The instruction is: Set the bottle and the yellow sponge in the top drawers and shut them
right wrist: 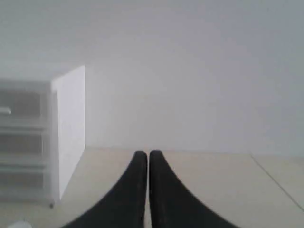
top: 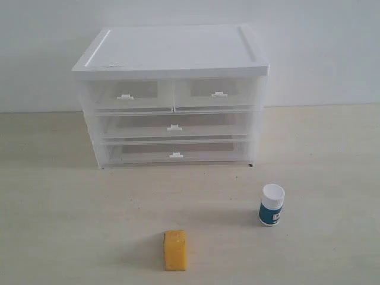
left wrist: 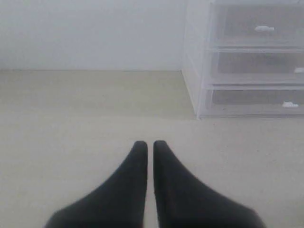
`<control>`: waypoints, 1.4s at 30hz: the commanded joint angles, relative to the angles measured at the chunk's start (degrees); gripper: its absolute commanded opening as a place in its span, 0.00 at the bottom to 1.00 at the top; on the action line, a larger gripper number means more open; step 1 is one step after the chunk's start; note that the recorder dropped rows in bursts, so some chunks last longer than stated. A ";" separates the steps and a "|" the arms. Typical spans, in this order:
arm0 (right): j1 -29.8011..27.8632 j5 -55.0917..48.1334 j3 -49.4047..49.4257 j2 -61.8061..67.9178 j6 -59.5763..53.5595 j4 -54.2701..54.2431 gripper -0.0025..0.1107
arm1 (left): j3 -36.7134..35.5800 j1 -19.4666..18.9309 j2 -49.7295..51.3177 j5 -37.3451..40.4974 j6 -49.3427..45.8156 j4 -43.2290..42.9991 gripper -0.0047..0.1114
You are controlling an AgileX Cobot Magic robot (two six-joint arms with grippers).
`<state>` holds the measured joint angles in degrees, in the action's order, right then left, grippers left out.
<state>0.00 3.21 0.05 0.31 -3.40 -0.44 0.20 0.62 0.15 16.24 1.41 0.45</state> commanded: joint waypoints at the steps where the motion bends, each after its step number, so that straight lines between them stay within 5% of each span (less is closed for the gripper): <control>1: 0.03 10.47 -0.05 -0.31 9.50 -1.45 0.02 | -0.20 -0.10 -0.15 -0.36 0.48 -0.09 0.08; 12: 0.00 12.54 -5.59 2.69 17.86 -1.62 0.02 | -0.20 -0.10 -0.15 -0.36 0.48 -0.09 0.08; 24: 0.03 13.69 -20.49 30.14 16.38 3.48 0.02 | -0.20 -0.10 -0.15 -0.24 0.48 -0.09 0.08; 42: 0.15 32.66 -20.98 57.64 16.50 5.87 0.02 | -0.20 -0.10 -0.15 -0.33 0.48 -0.09 0.08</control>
<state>0.00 33.62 -20.45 55.51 13.54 3.93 0.20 0.62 0.15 16.24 1.41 0.45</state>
